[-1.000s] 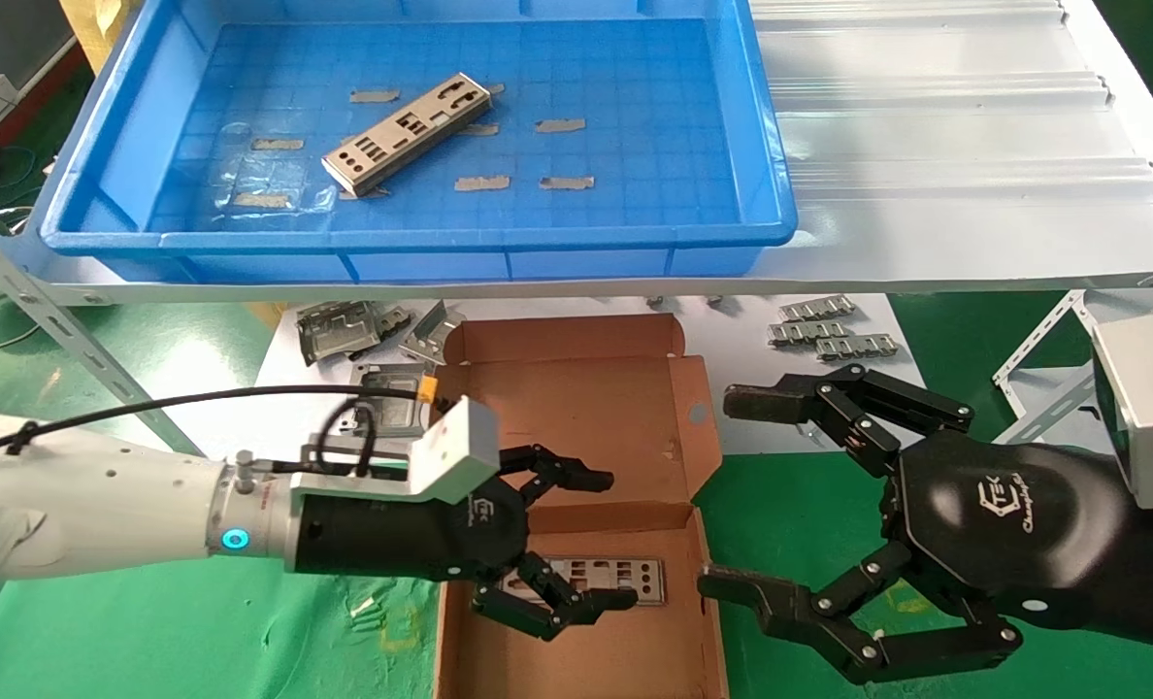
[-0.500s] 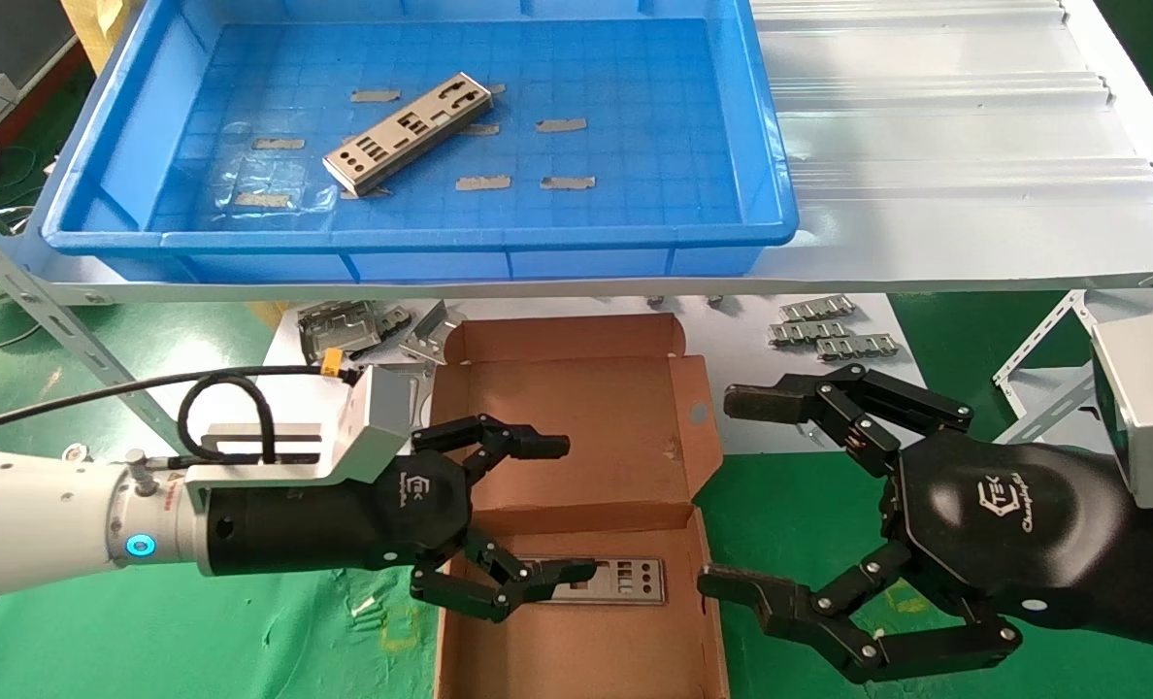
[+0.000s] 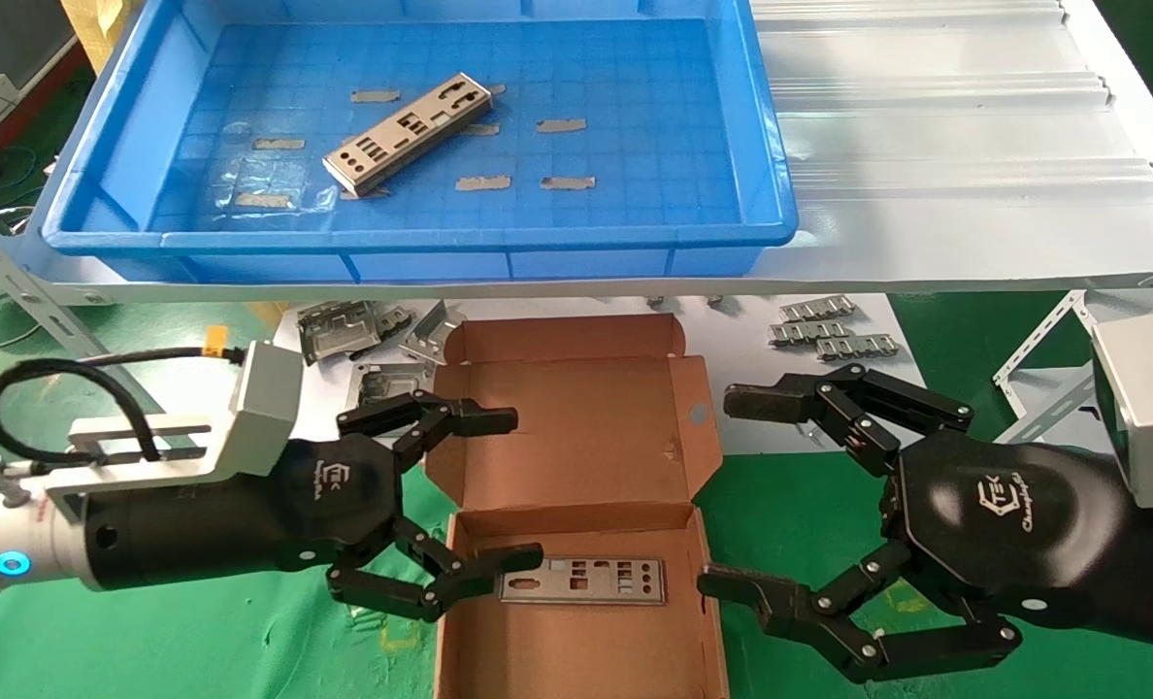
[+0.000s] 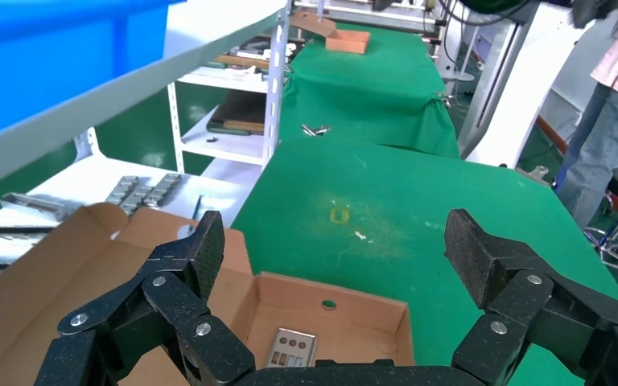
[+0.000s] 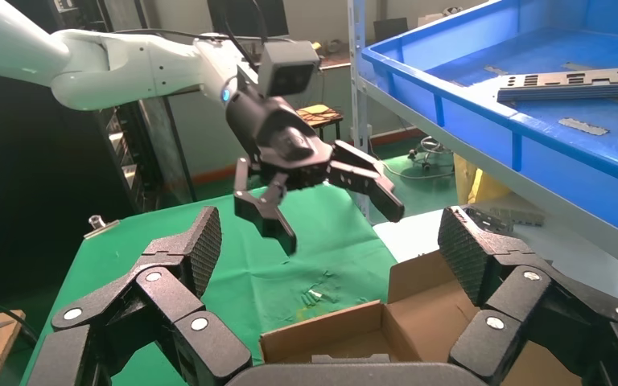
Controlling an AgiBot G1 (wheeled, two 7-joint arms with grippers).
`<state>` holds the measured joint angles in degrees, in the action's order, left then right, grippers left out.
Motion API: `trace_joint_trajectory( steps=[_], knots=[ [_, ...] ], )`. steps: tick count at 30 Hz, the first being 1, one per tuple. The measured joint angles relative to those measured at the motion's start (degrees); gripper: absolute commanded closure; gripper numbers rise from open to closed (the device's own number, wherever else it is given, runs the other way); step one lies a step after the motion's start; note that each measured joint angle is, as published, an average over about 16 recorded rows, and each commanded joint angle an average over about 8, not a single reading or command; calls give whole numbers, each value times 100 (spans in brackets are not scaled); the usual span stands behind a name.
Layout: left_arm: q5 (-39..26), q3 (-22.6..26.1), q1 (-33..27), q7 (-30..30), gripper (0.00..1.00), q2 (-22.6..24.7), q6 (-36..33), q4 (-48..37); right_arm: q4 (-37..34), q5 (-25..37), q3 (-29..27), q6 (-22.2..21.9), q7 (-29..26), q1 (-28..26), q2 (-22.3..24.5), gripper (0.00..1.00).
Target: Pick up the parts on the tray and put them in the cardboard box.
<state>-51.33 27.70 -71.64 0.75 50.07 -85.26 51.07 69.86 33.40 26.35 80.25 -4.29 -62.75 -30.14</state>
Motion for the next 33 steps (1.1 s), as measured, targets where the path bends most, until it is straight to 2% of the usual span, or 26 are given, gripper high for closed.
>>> trace_joint_trajectory(
  steps=[22, 33],
  knots=[
    [725, -895, 772, 766, 0, -1153, -34, 1723, 0, 0, 0, 0, 0, 0, 0, 0],
    [974, -1192, 1029, 1004, 0, -1535, -47, 2296, -1, -1, 0, -1, 0, 1, 0, 0]
  ],
)
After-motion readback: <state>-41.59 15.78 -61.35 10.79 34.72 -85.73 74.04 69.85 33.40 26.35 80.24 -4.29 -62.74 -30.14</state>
